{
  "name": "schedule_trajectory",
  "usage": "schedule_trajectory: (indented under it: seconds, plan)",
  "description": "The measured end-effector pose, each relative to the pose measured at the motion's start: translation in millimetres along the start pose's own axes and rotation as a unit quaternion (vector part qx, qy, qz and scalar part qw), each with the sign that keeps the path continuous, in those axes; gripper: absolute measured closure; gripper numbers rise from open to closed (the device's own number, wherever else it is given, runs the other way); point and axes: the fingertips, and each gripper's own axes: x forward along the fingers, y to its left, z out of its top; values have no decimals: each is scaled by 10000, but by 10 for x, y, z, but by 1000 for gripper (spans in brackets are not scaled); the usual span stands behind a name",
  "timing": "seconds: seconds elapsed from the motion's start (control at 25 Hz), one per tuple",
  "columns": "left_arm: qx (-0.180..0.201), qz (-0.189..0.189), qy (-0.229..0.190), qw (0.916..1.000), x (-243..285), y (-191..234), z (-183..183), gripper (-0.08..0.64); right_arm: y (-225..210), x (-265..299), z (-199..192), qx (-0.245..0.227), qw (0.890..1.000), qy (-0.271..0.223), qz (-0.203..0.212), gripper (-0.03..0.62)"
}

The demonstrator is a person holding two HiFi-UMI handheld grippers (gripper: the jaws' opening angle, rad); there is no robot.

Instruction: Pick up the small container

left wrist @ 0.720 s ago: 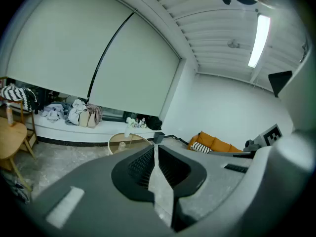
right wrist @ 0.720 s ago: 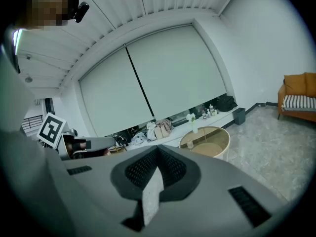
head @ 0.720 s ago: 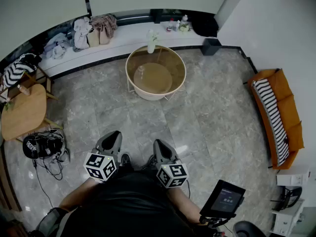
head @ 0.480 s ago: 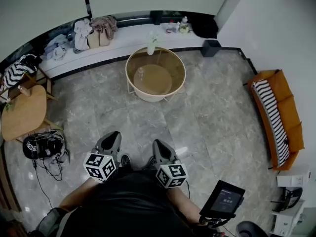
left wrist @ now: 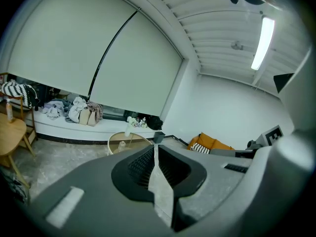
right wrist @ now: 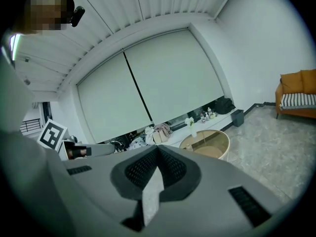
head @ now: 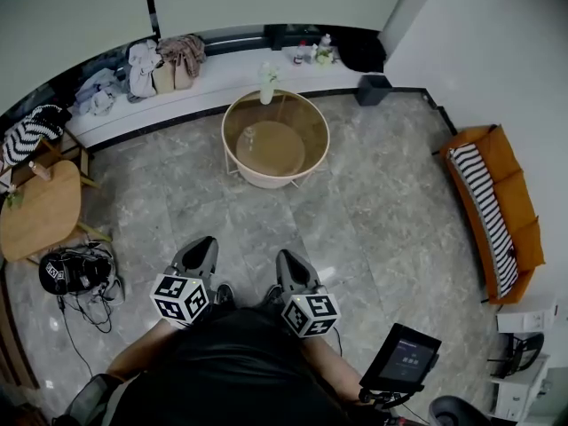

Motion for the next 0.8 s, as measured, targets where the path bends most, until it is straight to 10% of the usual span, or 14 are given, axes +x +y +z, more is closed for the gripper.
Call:
schedule_trajectory:
  seconds: [0.8]
  plan:
    - [-159,-321,293,9989,296,539,67,534,170,632,-197,92,9990,370,-222,586]
